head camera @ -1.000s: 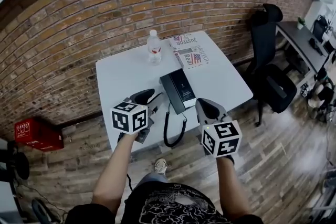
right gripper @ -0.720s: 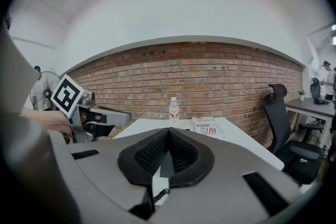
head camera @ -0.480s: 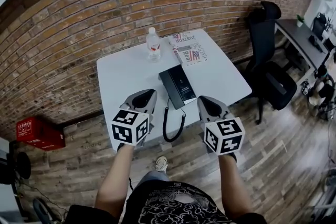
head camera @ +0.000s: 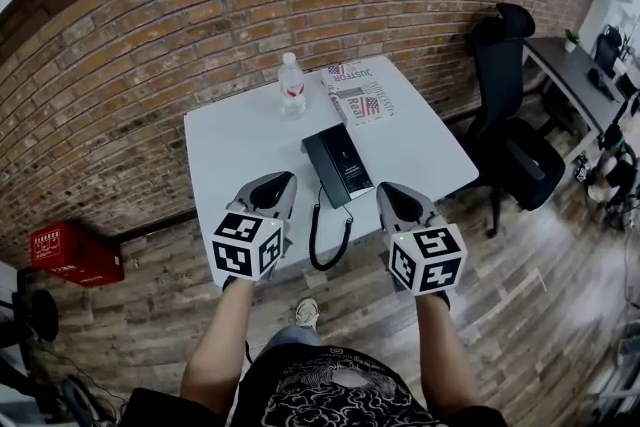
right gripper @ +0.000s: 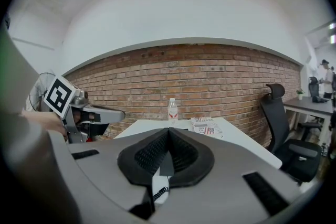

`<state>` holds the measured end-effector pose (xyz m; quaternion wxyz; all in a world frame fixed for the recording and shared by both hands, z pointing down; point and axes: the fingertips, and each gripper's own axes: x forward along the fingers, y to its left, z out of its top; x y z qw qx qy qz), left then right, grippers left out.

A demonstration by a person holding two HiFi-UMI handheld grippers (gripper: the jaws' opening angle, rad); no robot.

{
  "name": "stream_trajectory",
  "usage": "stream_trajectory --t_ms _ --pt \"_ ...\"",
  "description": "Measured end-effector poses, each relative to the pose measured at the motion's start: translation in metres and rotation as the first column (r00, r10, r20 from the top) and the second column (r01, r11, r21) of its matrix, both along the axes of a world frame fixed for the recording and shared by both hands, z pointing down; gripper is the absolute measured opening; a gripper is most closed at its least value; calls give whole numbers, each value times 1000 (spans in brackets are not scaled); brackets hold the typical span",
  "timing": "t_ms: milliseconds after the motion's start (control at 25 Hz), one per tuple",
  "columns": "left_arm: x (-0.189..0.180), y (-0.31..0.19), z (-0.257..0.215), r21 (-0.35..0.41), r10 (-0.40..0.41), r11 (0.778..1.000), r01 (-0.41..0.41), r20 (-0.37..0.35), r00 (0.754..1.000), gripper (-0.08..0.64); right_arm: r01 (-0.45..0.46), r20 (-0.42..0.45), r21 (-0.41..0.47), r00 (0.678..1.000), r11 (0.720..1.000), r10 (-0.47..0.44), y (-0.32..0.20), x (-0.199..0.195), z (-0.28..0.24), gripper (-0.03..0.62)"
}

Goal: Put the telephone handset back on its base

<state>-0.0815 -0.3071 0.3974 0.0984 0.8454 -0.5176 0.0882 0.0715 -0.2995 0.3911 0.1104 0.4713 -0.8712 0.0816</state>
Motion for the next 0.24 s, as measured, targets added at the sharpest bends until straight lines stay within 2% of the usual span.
stream_trajectory --t_ms 240 --pt "-2 0 -2 1 -8 1000 8 2 1000 23 -2 2 4 1000 1000 2 -1 0 -3 2"
